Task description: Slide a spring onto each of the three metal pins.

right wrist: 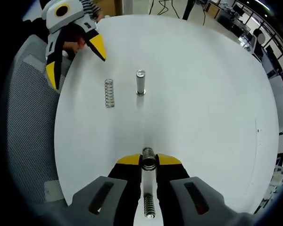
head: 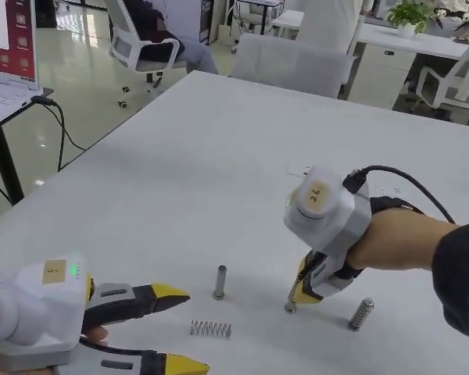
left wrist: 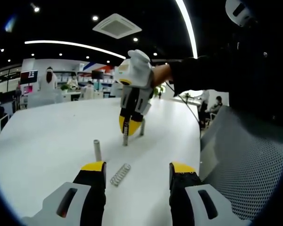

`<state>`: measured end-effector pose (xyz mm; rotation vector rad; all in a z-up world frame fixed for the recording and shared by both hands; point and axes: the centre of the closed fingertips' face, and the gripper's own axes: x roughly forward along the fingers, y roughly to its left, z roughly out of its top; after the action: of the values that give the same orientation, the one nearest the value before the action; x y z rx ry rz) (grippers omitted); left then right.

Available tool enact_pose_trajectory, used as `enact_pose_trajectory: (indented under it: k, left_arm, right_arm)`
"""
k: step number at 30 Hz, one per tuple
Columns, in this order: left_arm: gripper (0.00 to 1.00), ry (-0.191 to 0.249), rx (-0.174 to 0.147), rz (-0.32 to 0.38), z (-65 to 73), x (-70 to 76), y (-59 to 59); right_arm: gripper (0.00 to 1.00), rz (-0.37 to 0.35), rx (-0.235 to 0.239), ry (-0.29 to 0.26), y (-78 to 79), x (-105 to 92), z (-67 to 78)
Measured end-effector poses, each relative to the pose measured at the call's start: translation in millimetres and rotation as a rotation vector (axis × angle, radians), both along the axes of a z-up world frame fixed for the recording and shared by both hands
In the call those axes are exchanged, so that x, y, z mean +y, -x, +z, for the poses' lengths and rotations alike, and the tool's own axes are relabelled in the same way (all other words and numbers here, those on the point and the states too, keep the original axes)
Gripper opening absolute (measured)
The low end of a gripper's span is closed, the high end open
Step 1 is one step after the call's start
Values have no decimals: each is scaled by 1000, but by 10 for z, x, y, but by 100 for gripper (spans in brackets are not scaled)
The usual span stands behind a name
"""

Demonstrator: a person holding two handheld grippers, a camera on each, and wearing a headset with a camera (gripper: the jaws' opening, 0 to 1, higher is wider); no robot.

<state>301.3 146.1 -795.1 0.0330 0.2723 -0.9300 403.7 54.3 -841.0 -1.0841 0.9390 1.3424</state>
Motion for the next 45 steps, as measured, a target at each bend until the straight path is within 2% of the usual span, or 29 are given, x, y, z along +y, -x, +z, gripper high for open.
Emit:
enact_pose_trajectory:
  k: [11, 21, 23, 34, 45]
  left_arm:
    - [48, 2, 3, 3, -31, 16, -3]
    - [48, 1, 2, 4, -32, 16, -17]
    - [48, 2, 1, 5, -29, 15, -18]
    - [48, -1, -1, 4, -22, 1, -9]
    - [48, -3, -1, 5, -23, 8, -3]
  right_arm:
    - [9, -2, 5, 13, 25, -24, -131]
    - [11, -9, 11, 6, 10, -21, -132]
    - [15, -12, 12, -4, 11, -11, -123]
    - [26, -7, 1, -44, 26, 50, -62]
    - [29, 28, 2, -67, 101, 171, 8]
